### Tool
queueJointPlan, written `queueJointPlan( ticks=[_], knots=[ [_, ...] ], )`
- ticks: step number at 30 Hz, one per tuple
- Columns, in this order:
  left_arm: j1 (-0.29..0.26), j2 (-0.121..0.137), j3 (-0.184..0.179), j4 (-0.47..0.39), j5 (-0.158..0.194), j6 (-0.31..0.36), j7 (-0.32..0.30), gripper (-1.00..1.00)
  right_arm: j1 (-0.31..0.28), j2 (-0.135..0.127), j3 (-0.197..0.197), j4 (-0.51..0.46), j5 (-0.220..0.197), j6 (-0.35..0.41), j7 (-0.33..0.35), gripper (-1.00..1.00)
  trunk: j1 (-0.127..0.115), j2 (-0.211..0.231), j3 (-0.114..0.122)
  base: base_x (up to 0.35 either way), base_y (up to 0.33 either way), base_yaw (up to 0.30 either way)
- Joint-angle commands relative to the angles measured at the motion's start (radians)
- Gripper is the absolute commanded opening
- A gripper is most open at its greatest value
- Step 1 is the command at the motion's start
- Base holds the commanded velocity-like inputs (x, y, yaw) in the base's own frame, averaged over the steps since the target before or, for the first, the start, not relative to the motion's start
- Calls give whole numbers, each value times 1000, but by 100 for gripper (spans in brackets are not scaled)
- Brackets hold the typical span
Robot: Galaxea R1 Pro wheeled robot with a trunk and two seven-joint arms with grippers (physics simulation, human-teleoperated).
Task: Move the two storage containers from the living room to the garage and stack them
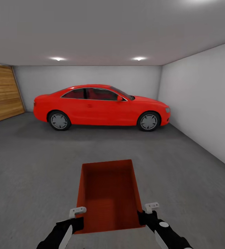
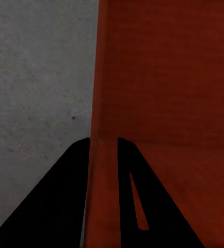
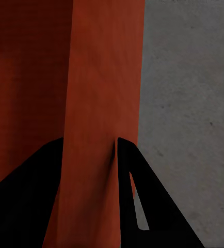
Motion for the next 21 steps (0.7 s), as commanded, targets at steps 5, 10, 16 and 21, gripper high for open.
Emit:
queueJointPlan(
  ticks=[5, 10, 16, 21],
  knots=[
    [-1, 18, 6, -31, -22, 3, 34, -100, 0, -1, 29, 3, -11, -3, 32, -100, 1, -2, -2, 225, 0, 0],
    [-1, 18, 6, -31, -22, 3, 34, -100, 0, -1, 29, 3, -11, -4, 32, -100, 1, -2, -2, 225, 0, 0],
    [-1, 18, 6, -31, -22, 3, 34, -100, 0, -2, 29, 3, -11, -4, 32, -100, 1, -2, -2, 225, 0, -15],
    [-1, 18, 6, -31, -22, 3, 34, -100, 0, -2, 29, 3, -11, -3, 32, -100, 1, -2, 1, 224, 0, -203]
  ],
)
